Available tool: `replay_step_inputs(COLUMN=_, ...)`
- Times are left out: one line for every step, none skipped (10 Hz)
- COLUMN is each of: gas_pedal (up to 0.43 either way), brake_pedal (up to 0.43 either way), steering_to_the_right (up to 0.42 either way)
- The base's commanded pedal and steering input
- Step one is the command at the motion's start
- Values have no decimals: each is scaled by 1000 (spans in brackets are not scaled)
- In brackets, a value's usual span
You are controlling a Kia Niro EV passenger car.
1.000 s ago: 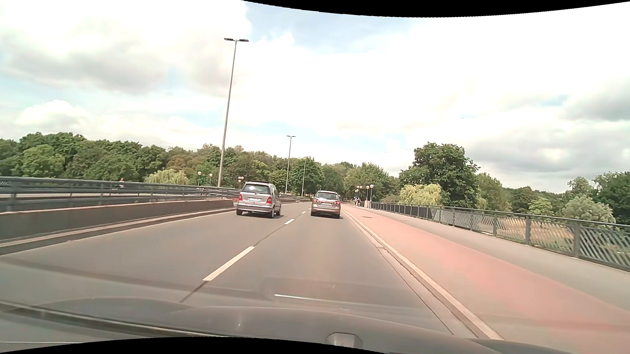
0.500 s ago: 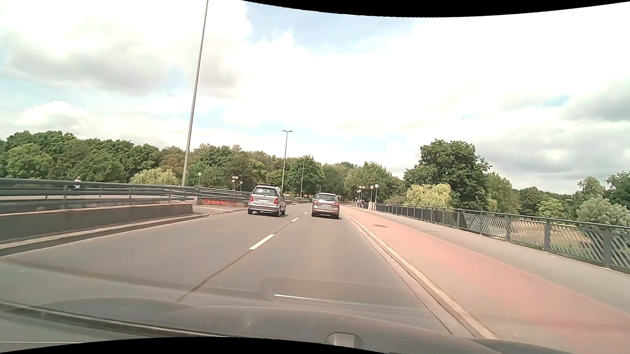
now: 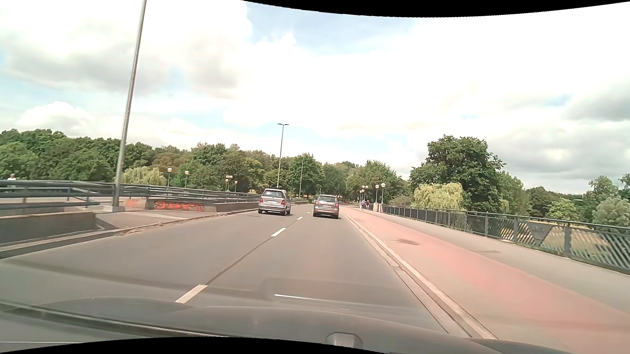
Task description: Follow the waypoints while adhering to traffic rules and regulations
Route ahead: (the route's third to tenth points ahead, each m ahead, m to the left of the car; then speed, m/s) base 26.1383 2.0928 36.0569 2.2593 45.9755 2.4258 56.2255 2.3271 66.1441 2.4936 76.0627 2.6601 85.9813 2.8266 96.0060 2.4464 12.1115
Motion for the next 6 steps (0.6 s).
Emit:
replay_step_inputs(gas_pedal=157, brake_pedal=18, steering_to_the_right=-4)
replay_step_inputs(gas_pedal=157, brake_pedal=18, steering_to_the_right=-5)
replay_step_inputs(gas_pedal=157, brake_pedal=18, steering_to_the_right=-4)
replay_step_inputs(gas_pedal=157, brake_pedal=18, steering_to_the_right=-4)
replay_step_inputs(gas_pedal=157, brake_pedal=18, steering_to_the_right=-4)
replay_step_inputs(gas_pedal=157, brake_pedal=18, steering_to_the_right=-4)
